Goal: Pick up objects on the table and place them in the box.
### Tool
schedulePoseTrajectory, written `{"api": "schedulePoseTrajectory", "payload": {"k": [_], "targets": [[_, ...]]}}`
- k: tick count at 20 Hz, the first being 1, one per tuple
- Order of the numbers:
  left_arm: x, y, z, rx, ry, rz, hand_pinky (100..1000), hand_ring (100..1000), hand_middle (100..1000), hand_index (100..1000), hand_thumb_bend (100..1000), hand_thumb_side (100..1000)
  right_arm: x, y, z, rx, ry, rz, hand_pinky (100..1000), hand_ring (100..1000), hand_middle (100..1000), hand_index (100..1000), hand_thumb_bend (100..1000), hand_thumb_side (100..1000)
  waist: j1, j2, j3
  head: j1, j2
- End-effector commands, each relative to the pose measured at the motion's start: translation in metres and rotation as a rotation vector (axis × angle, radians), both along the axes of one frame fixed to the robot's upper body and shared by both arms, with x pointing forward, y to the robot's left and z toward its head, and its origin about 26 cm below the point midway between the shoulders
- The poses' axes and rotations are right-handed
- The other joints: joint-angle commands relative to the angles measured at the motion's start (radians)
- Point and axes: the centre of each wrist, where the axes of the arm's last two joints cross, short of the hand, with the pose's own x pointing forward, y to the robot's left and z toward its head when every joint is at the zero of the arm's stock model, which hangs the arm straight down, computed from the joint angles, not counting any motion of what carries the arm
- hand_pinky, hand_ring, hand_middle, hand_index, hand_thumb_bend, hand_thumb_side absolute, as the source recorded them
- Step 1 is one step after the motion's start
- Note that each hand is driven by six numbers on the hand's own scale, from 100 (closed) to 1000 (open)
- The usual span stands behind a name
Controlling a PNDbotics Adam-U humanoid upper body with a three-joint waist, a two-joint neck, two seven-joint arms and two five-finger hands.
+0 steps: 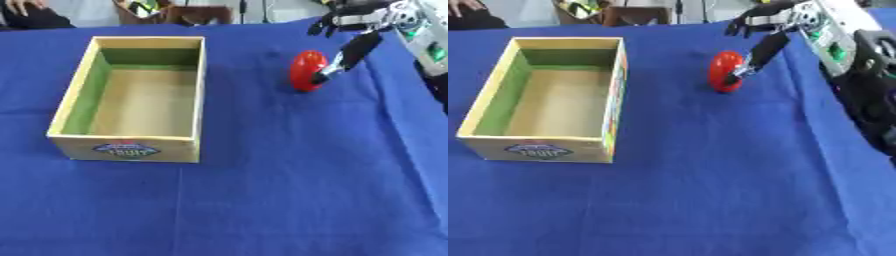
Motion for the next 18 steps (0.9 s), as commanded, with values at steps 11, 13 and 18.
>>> {"api": "schedulePoseTrajectory", "payload": {"k": [11,13,18], "targets": [[-0.001,-0.003,0.007,0.007,-0.029,-0.020,117,392,464,636,100,816,0.005,-0.008,0.006,-0.081,-0.098,-0.046,920,898,934,1000,684,602,-0.003,-0.009,0.013,-0.014,-0.022],[-0.001,-0.003,0.007,0.007,-0.029,-0.020,116,392,464,636,100,816,0.006,-0.009,0.004,-0.088,-0.095,-0.049,919,898,933,1000,678,596,-0.002,-0.008,0.014,-0.015,-0.022],[-0.001,-0.003,0.007,0.007,-0.030,-0.022,115,392,464,634,100,816,0.008,-0.011,0.000,-0.101,-0.080,-0.055,883,879,925,1000,648,578,0.000,-0.004,0.017,-0.018,-0.025]]}}
